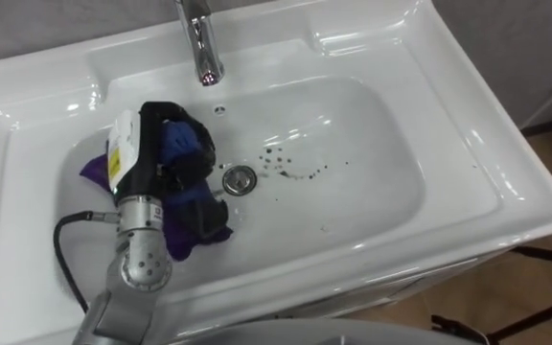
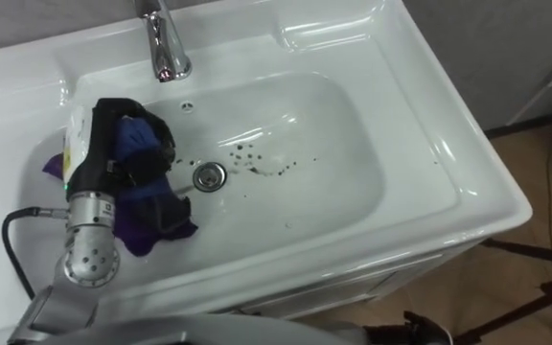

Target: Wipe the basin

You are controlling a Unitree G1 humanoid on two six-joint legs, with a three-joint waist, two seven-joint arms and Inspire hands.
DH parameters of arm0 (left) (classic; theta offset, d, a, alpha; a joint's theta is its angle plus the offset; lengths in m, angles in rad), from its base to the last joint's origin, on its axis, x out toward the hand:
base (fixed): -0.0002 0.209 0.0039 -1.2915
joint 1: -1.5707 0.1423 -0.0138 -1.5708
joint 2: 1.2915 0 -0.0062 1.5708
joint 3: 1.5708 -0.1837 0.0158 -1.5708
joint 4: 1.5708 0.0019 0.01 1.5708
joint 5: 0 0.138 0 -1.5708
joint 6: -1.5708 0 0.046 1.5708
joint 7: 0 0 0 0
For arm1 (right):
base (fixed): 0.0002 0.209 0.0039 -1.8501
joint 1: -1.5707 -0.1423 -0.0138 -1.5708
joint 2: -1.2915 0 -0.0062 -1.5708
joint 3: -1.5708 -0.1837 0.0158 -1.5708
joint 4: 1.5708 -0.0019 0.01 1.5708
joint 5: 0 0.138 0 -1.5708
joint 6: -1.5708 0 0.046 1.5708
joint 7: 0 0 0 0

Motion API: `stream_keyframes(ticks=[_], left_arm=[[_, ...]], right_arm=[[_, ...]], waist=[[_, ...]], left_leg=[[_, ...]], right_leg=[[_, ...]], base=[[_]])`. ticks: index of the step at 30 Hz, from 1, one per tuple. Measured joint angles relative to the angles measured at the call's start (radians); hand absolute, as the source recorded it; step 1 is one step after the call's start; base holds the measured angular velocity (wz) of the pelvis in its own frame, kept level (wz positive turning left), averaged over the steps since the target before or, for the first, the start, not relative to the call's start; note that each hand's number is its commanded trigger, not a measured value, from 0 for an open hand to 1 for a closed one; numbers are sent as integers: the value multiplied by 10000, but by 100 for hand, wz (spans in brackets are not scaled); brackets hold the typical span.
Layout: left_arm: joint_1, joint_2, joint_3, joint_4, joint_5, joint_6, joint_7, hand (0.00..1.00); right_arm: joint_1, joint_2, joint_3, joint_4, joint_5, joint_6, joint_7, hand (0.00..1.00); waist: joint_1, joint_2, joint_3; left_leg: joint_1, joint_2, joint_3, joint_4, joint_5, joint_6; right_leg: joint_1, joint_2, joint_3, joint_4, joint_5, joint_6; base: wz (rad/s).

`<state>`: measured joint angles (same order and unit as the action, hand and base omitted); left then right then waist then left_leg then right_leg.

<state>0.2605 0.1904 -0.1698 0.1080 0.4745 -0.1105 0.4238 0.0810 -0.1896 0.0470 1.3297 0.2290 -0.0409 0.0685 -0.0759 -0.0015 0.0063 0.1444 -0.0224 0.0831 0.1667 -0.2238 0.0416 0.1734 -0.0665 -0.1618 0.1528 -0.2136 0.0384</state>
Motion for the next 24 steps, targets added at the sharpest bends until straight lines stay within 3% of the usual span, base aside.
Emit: stream_keyframes(ticks=[7, 15, 24], left_arm=[[29, 69, 3, 1779, -17, -21, 28, 100], [-23, 160, 122, 2308, -2, 84, 410, 100], [-332, 199, 481, 2678, -26, 90, 457, 100]], right_arm=[[94, -18, -1, -45, 9, -14, -9, 0], [321, -53, -82, -97, -173, -9, -23, 0], [561, -110, -312, -184, -1705, 183, -53, 0]], waist=[[4, 19, -34], [-37, 41, -67], [-150, 0, -67]], left_leg=[[31, 36, 104, -7, -1, -3], [147, 103, 322, -29, 8, -28], [133, 178, 428, -22, -18, -103]], right_leg=[[-5, 26, 87, -3, 8, -13], [-4, 103, 243, 13, 91, -64], [-26, 186, 261, 57, 145, -121]], base=[[-2], [-9], [-2]])
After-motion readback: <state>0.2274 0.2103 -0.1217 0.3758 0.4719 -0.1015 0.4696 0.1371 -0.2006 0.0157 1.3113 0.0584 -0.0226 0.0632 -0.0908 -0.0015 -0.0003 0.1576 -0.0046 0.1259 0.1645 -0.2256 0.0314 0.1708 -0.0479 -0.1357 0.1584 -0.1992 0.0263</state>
